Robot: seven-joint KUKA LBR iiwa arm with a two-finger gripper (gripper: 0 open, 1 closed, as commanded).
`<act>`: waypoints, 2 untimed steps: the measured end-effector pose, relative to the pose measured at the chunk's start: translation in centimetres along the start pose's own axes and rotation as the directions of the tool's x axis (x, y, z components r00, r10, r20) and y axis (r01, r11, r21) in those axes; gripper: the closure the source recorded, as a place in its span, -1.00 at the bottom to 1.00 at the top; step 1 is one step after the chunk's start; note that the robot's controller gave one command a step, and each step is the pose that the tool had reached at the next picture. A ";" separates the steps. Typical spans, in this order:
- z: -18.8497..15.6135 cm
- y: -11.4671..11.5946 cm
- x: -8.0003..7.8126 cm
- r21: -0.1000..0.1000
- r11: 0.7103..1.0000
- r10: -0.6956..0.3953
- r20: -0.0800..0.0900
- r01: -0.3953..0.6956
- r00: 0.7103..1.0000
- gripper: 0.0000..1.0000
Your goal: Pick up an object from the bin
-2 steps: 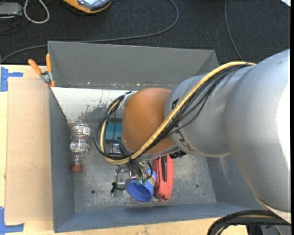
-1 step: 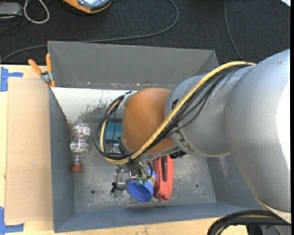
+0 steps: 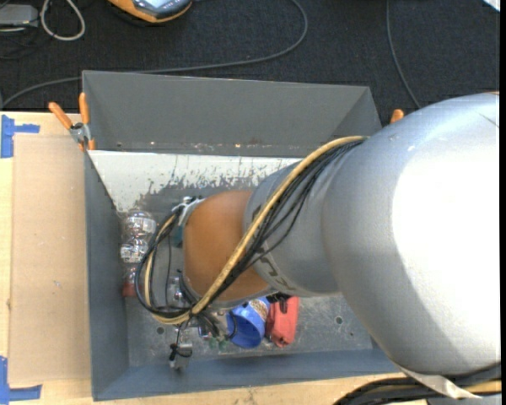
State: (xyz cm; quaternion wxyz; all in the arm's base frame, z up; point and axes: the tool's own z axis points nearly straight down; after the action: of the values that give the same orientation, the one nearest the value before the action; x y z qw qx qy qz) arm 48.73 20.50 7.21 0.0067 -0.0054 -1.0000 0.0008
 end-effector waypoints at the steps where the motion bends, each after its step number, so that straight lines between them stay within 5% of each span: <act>1: -0.2 -0.5 0.2 -0.001 1.000 -0.021 0.008 0.021 1.000 -1.00; 2: -0.1 -1.7 0.3 -0.002 0.999 -0.039 0.011 0.039 0.999 -1.00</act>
Offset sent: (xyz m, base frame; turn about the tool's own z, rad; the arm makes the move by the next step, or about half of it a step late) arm -0.0064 -0.0295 -0.0021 -0.0537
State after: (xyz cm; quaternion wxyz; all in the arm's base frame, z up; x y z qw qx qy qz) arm 48.41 18.81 7.27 0.0013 0.0142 -0.9999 -0.0005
